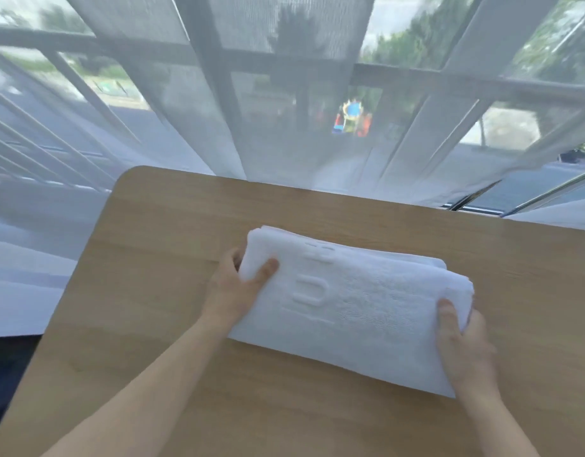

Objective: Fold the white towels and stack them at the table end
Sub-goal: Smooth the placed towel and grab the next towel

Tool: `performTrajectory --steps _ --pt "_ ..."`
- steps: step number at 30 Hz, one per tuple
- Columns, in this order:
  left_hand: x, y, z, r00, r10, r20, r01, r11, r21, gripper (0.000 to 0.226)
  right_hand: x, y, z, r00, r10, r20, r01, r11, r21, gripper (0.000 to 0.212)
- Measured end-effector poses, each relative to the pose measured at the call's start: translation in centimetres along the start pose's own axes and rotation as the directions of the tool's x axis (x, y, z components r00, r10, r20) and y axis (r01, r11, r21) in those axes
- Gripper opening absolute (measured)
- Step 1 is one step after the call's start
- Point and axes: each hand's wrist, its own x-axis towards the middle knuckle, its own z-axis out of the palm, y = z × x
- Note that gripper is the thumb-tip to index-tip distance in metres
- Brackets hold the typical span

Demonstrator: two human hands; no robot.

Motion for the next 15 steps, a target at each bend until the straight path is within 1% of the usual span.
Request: performTrajectory --steps 2,5,7,11,14,15 --pt "-1.0 -1.2 -0.2 1.0 0.009 0.021 -0.009 1.0 -0.025 0.053 -1.2 -0.7 0.5 0.999 0.026 -0.029 -0.025 1.0 0.012 0.073" --pt "-1.0 -2.3 -1.0 0.997 0.052 0.061 -0.047 0.996 -0.076 0.042 -2.8 -2.2 2.0 0.992 0.043 -0.115 -0.047 0.998 -0.034 0.086" --pt "0.2 -2.9 -2.9 0.993 0.095 0.066 -0.09 0.993 -0.077 0.036 -4.2 -3.7 3.8 0.985 0.034 -0.17 -0.043 0.998 -0.051 0.091" --pt "5.1 -5.0 -10.0 0.985 0.174 -0.008 -0.174 0.984 -0.033 0.024 -8.0 -7.8 10.4 0.978 -0.011 -0.208 0.008 1.0 -0.015 0.088" --pt "9.5 -6.6 -15.9 0.959 0.256 -0.12 -0.253 0.967 0.037 0.015 -9.3 -11.9 16.2 0.972 -0.087 -0.217 0.088 0.996 -0.006 0.08" --pt "10.8 -6.9 -17.8 0.949 0.273 -0.159 -0.265 0.962 0.07 0.016 -9.3 -13.5 18.0 0.97 -0.114 -0.215 0.113 0.993 -0.017 0.078"
